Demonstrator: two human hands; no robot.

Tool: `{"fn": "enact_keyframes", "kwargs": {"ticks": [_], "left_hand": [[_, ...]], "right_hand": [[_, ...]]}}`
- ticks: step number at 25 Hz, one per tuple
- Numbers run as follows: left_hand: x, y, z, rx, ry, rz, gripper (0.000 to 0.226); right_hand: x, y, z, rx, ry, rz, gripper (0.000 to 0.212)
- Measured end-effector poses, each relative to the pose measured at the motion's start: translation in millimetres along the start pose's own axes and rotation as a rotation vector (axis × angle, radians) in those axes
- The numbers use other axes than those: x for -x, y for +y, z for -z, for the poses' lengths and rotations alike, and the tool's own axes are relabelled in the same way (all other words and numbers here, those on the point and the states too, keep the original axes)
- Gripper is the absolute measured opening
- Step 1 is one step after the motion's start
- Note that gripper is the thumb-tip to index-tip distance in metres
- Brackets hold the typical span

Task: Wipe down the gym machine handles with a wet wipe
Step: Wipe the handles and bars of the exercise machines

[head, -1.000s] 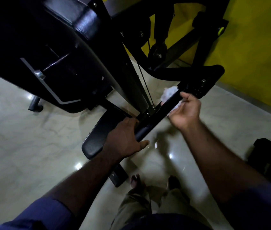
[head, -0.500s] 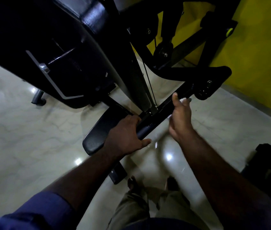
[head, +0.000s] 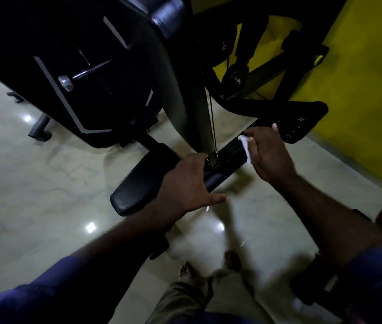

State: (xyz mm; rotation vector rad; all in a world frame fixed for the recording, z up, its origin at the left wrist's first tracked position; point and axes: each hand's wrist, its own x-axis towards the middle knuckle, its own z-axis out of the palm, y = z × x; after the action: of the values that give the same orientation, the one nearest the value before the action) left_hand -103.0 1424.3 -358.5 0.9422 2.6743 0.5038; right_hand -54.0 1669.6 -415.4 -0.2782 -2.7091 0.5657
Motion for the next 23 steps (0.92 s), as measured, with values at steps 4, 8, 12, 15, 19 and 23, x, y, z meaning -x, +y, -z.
{"fn": "enact_keyframes", "kwargs": {"ticks": [4, 8, 12, 15, 19, 23], "left_hand": [[42, -17, 13, 0.011, 0.047, 0.018, 0.097], [101, -58, 11, 0.317, 0.084, 0.133, 0.077], [126, -69, -1, 0.516, 0.181, 0.127, 0.061], [143, -70, -8, 0.700, 0.243, 0.192, 0.054], [146, -70, -13, 0.809, 0.285, 0.283, 0.050], [145, -56, -14, 0.799, 0.371, 0.413, 0.050]], "right_hand": [[26, -64, -10, -0.113, 0.143, -0.111, 0.020], [85, -163, -18, -0.252, -0.034, 0.069, 0.030], [54, -95, 10, -0.092, -0.305, 0.359, 0.039], [36, -67, 16, -0.099, -0.105, 0.065, 0.033], [78, -163, -34, -0.326, 0.035, -0.199, 0.033], [105, -172, -24, -0.370, -0.173, 0.350, 0.034]]}}
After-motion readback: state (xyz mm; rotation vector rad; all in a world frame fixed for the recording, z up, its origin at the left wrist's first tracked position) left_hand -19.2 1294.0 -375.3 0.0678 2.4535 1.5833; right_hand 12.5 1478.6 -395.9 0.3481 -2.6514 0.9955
